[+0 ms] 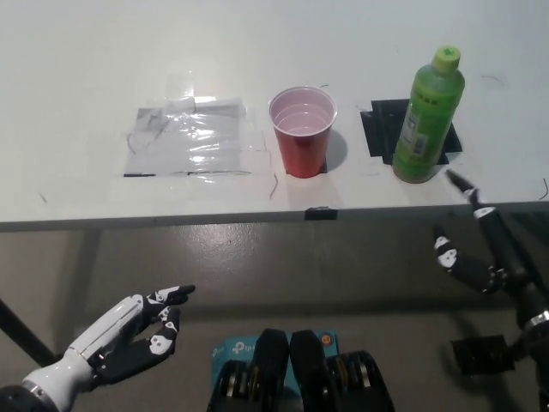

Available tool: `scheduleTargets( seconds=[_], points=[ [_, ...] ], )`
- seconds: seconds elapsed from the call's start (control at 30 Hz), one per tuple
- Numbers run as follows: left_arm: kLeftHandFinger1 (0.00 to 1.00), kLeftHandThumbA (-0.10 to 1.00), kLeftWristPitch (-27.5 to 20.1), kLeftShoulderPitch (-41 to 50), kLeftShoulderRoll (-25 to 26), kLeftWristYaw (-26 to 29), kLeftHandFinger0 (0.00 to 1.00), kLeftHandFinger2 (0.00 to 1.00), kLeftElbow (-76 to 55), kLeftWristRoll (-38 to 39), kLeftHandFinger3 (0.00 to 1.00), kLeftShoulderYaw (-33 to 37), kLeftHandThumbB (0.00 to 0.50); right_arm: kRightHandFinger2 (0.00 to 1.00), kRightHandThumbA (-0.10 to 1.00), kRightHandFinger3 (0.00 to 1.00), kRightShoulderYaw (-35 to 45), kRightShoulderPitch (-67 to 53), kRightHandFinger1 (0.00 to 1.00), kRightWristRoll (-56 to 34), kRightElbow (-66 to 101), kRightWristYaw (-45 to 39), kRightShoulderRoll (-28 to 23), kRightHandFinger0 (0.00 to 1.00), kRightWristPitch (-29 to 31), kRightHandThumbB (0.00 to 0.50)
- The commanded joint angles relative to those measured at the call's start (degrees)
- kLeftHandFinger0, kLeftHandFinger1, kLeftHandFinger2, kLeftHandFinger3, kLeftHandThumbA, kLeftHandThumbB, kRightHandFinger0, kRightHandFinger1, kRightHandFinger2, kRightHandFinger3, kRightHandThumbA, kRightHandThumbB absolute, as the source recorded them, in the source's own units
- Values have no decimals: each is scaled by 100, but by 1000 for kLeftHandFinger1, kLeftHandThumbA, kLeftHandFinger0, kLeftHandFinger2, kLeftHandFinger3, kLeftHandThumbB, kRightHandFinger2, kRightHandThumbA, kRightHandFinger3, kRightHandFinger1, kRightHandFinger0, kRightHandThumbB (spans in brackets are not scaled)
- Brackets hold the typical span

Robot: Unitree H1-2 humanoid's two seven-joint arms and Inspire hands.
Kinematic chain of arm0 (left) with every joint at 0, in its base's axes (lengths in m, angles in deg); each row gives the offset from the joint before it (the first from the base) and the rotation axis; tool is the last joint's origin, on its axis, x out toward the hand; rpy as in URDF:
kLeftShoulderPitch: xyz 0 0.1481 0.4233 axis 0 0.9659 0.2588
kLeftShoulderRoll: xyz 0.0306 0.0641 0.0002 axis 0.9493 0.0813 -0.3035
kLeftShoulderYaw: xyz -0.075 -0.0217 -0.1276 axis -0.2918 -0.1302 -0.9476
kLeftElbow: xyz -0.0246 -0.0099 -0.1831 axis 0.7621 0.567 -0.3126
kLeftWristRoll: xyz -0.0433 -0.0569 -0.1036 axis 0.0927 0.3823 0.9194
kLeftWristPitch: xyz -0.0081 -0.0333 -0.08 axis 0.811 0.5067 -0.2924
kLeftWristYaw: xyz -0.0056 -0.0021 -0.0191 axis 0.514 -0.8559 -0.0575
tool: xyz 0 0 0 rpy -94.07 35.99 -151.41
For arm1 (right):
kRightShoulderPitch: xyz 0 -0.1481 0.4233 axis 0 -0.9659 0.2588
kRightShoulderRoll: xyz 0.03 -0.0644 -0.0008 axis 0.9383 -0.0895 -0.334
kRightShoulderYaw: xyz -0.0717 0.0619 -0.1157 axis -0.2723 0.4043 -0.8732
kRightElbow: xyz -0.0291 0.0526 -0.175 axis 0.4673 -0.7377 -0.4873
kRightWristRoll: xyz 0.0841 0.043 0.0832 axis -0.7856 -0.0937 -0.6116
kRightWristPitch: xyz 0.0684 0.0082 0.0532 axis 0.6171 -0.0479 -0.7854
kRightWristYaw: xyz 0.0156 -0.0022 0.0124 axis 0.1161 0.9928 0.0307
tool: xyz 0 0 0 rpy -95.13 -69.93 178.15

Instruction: The robot uses its right hand to pick up a bottle kept in the middle of the desk and tilt it into a cup kept next to it to pour water out

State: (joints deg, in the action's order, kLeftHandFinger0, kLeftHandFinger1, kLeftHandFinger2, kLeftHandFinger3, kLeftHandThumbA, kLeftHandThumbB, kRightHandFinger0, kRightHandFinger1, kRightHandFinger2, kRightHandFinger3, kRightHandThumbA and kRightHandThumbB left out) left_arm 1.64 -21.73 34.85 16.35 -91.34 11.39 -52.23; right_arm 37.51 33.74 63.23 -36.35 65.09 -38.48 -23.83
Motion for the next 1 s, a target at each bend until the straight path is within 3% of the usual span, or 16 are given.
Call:
scheduleTargets(
  seconds=[0.0, 0.07, 0.1, 0.13, 0.23, 0.3, 0.67, 0.97],
  points=[
    [1000, 920, 89, -22, 103, -138, 1000, 1000, -226, 99, 1000, -92, 270, 1000, 657, 1000, 304, 378, 1000, 94, 251, 166, -87, 1000, -364, 379],
    [1000, 913, 136, -16, 80, -133, 1000, 1000, -250, 117, 1000, -114, 269, 1000, 714, 1000, 348, 477, 1000, 101, 195, 110, -154, 1000, -396, 409],
    [1000, 921, 122, -21, 85, -138, 1000, 1000, -251, 87, 1000, -104, 275, 1000, 817, 1000, 350, 583, 1000, 50, 198, -92, -240, 1000, -694, 480],
    [1000, 922, 113, -19, 80, -145, 1000, 1000, -251, 80, 1000, -108, 266, 1000, 930, 1000, 376, 753, 1000, -56, 175, -279, -304, 1000, -1052, 499],
    [1000, 925, 112, -12, 93, -159, 999, 1000, -260, 46, 1000, -106, 252, 1000, 1000, 1000, 340, 948, 1000, 63, 39, -233, -340, 1000, -1160, 500],
    [1000, 906, 149, -9, 73, -163, 1000, 1000, -254, 101, 1000, -131, 254, 1000, 1000, 1000, 328, 1229, 1000, 244, -142, -61, -279, 1000, -1392, 500],
    [1000, 905, 249, -19, 69, -194, 1000, 1000, -296, 77, 1000, -136, 259, 1000, 1000, 1000, 587, 2162, 1000, 364, -1495, -432, 74, 1000, -1481, 500],
    [1000, 903, 157, 68, 76, -233, 1000, 1000, -261, 26, 1000, -88, 246, 1000, 1000, 1000, 449, 2467, 1000, 219, -2989, 173, 275, 1000, -1346, 500]
  ],
)
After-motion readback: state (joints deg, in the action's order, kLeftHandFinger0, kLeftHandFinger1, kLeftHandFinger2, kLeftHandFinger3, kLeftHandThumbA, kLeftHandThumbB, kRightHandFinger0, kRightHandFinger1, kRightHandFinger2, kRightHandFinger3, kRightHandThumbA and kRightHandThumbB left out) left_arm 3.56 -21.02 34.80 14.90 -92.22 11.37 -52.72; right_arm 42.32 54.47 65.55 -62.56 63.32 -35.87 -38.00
